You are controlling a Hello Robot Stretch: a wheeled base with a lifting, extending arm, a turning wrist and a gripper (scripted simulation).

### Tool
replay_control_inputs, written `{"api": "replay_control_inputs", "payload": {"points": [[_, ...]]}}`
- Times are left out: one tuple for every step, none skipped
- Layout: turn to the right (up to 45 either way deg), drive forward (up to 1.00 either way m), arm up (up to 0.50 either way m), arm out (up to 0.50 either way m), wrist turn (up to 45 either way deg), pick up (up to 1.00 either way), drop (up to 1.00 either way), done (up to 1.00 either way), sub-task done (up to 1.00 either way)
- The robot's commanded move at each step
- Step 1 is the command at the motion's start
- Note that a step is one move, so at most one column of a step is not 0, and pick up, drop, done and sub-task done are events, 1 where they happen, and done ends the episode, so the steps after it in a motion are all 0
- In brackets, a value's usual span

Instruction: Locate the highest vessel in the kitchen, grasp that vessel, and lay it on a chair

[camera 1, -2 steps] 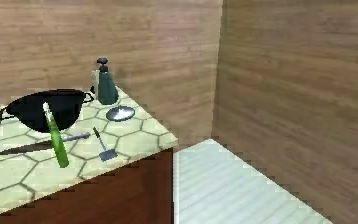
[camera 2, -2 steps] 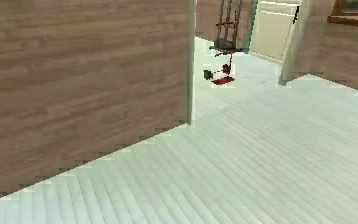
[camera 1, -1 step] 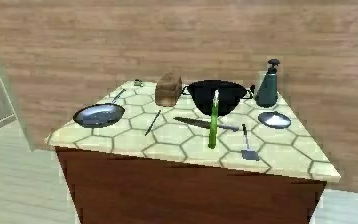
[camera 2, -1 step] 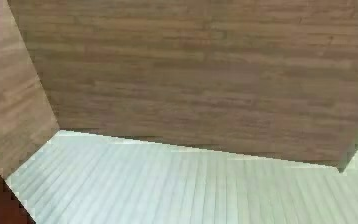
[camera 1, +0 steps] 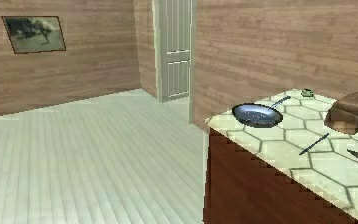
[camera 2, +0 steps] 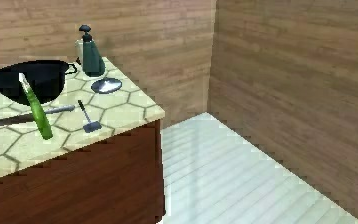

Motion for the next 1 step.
{"api": "replay_control_inputs", "payload": {"points": [[-15.0, 0.00, 0.00, 0.00, 0.0, 0.00, 0.00, 0.00, 0.00]]}}
